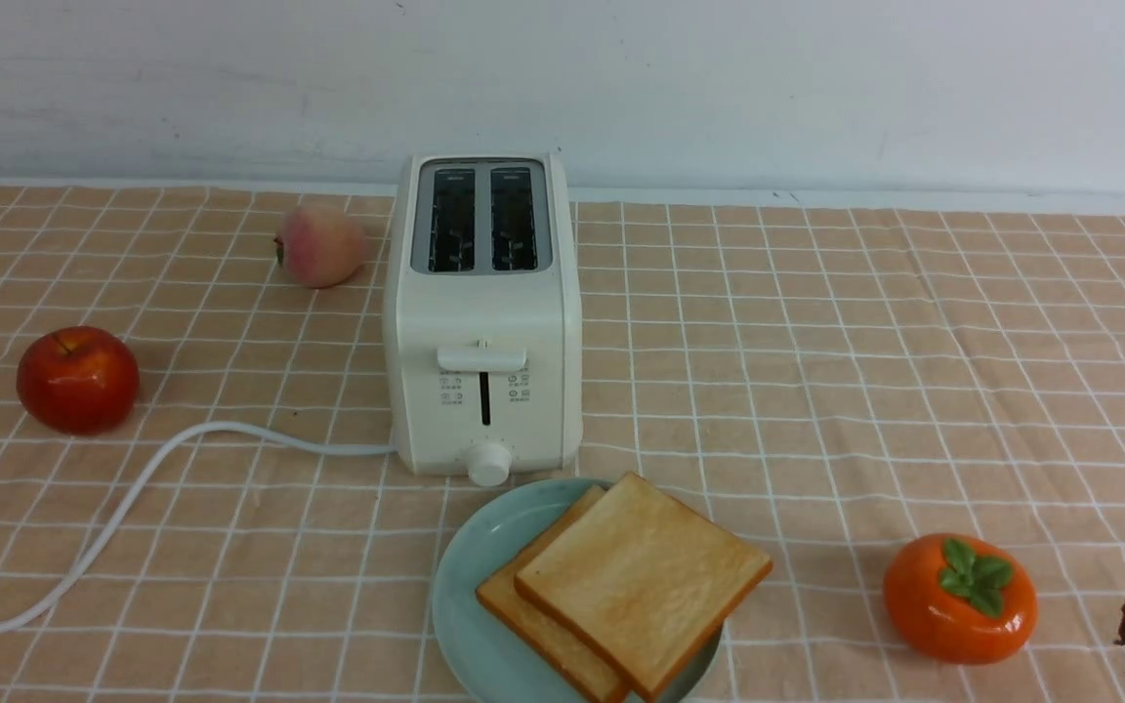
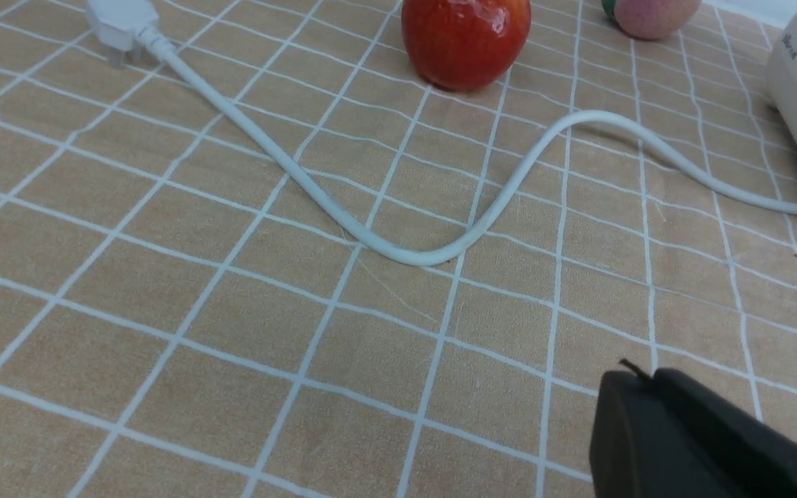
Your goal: Take toasted bread from bread machine on light coffee tablecloth place on plate.
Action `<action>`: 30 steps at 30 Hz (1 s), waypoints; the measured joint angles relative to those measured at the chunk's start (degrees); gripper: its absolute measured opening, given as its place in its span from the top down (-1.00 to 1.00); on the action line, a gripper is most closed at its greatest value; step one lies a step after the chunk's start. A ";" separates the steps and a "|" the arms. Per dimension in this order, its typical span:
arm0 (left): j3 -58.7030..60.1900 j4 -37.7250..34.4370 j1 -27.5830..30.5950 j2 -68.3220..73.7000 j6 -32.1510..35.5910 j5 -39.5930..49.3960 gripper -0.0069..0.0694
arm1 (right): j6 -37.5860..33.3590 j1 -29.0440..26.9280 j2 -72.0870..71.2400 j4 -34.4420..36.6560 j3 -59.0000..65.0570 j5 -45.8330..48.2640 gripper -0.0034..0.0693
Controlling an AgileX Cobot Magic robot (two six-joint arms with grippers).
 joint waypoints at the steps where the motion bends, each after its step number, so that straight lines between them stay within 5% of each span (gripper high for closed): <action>1: 0.00 0.00 0.00 0.00 0.00 0.00 0.78 | 0.00 0.02 0.00 0.00 0.00 0.00 0.74; 7: 0.00 0.00 0.00 0.00 0.00 0.00 0.77 | -7.13 -3.85 -9.97 1.09 0.00 1.46 0.72; 13: 0.00 0.00 0.00 0.00 0.00 0.00 0.77 | -22.55 -11.75 -20.14 8.24 3.44 13.36 0.69; 21: 0.00 0.00 0.00 0.00 0.00 0.00 0.73 | -23.77 -15.63 -23.38 16.05 11.65 15.75 0.67; 30: 0.00 0.00 0.00 0.00 0.00 0.00 0.72 | -23.77 -21.86 -23.61 16.83 11.64 16.33 0.65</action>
